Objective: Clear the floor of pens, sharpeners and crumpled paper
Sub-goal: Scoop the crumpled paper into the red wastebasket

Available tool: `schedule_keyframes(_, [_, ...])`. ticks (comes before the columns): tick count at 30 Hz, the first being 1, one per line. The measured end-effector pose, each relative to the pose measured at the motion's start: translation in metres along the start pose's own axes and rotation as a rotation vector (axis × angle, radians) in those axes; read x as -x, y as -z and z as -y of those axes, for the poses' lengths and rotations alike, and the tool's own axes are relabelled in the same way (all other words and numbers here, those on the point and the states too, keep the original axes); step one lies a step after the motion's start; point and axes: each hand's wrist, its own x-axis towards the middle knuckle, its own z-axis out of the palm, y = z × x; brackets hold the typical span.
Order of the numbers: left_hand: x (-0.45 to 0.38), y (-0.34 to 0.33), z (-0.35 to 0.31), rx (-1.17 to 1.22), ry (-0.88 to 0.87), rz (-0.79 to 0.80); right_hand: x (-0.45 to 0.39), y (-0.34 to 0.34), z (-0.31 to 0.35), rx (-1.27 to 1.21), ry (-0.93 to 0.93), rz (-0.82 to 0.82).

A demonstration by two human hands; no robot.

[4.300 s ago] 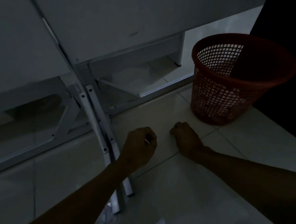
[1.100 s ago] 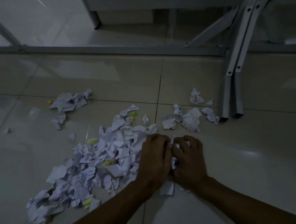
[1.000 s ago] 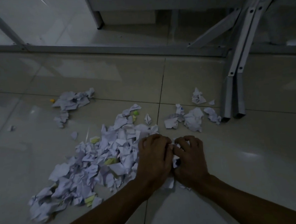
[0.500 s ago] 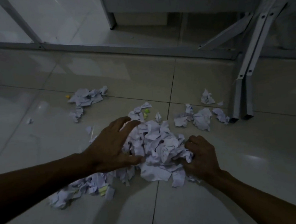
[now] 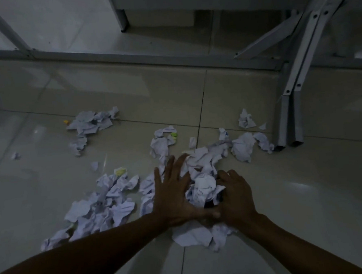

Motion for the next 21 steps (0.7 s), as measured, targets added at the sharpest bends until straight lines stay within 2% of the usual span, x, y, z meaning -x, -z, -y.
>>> schedule_keyframes(3, [-0.003, -0.014, 0.0, 0.206, 0.061, -0.115, 0.0, 0.0, 0.004, -0.007, 0.031, -0.047])
schedule_keyframes(6, [-0.004, -0.025, 0.006, 0.141, -0.115, -0.219, 0.006, -0.007, -0.001, -0.068, 0.012, -0.108])
schedule_keyframes(8, [-0.003, -0.029, 0.002, 0.215, -0.176, -0.248, 0.005, -0.008, -0.002, -0.09, 0.006, -0.152])
schedule_keyframes(13, [-0.001, -0.024, -0.01, 0.43, -0.1, -0.328, 0.0, -0.003, -0.003, -0.236, -0.048, -0.239])
schedule_keyframes(16, [0.002, -0.029, -0.004, 0.377, -0.142, -0.357, -0.002, 0.003, -0.01, -0.404, -0.111, -0.242])
schedule_keyframes(21, [-0.002, -0.026, -0.005, 0.311, -0.224, -0.368, -0.007, 0.016, -0.013, -0.497, -0.24, -0.337])
